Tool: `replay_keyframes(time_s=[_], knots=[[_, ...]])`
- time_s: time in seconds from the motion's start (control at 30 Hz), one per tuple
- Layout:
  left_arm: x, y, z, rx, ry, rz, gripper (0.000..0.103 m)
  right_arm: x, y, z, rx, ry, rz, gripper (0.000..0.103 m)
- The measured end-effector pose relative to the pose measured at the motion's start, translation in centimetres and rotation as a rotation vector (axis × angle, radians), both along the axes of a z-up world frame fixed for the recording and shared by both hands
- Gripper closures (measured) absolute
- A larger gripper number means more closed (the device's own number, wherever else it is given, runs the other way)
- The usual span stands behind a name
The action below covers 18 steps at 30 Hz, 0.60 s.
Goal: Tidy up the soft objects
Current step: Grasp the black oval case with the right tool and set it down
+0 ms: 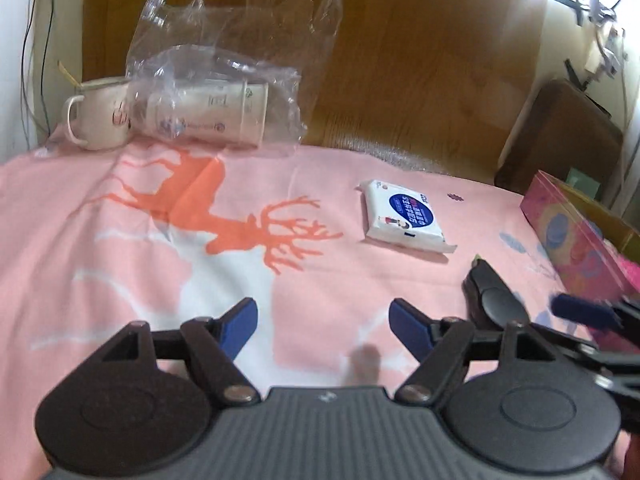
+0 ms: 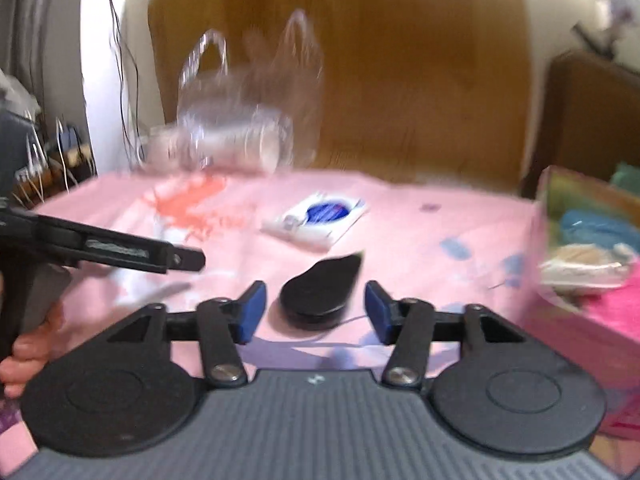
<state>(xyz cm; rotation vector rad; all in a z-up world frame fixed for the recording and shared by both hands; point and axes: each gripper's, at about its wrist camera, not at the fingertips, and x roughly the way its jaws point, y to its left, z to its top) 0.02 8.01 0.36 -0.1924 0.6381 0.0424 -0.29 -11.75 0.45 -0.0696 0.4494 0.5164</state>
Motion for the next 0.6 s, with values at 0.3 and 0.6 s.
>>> replay_keyframes(time_s=[0.3, 0.6], knots=[[-0.1, -0.4, -0.2, -0.010, -0.003, -0.025, 0.025, 2.6, 1.8, -2.1, -0.041, 0.124, -0.038, 0.050], [-1.0, -2.8, -0.1, 0.054, 0.032, -0.083, 0.021, -5.1, -1.2, -2.4, -0.068, 0.089, -0.013, 0.050]])
